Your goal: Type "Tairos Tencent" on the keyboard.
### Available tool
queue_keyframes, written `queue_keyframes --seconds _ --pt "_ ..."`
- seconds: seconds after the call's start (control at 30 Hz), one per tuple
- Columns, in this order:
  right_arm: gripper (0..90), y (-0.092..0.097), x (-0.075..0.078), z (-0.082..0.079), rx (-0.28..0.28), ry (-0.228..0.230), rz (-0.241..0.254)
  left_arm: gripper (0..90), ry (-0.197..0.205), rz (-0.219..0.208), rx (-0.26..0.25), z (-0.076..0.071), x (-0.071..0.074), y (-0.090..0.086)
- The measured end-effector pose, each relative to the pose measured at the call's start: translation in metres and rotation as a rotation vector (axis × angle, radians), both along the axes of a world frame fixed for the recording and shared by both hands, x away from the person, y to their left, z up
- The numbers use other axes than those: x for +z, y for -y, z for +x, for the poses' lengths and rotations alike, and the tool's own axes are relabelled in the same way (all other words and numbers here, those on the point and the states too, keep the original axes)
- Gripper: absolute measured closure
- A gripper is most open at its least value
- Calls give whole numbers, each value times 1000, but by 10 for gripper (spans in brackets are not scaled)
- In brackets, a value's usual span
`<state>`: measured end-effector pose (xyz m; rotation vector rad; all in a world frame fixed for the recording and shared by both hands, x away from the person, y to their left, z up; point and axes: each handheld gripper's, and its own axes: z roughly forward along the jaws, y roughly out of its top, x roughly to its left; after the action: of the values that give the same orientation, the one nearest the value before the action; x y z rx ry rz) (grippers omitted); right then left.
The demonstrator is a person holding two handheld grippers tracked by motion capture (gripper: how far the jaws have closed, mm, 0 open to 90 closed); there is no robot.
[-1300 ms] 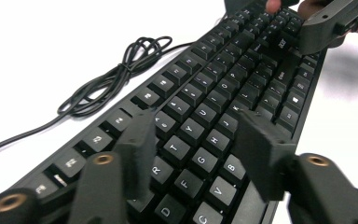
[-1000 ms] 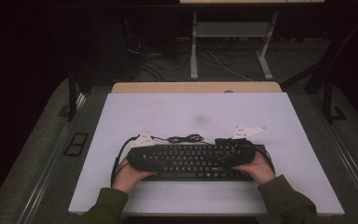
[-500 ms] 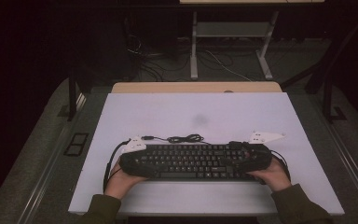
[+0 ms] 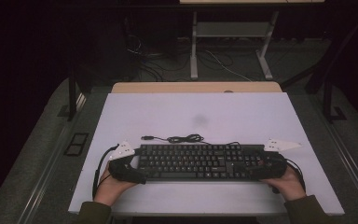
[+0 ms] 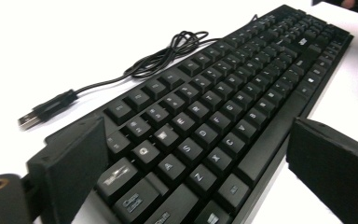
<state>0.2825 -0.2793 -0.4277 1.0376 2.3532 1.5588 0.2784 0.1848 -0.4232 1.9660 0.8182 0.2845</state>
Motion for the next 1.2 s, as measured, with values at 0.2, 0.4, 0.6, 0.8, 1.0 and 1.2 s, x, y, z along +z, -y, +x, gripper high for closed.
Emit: queue_keyframes --seconds 0.2,0.4,0.6,0.8,1.0,1.2 --pt "181 14 -3 -10 -25 6 -14 0 4 9 9 -3 -2 -3" --pt "182 27 -4 -16 -47 3 -10 0 7 22 1 -5 -3 -1" --pt "182 33 -6 -14 -59 22 -14 0 12 19 -2 -6 -3 -2" --pt "182 34 -8 -12 -58 18 -3 0 12 20 -2 -6 -3 -2" --pt "181 34 -9 -11 -64 19 0 0 9 20 -1 -6 -4 -3" --pt "181 34 -8 -12 -60 21 -3 0 14 20 -2 -6 -3 -2"
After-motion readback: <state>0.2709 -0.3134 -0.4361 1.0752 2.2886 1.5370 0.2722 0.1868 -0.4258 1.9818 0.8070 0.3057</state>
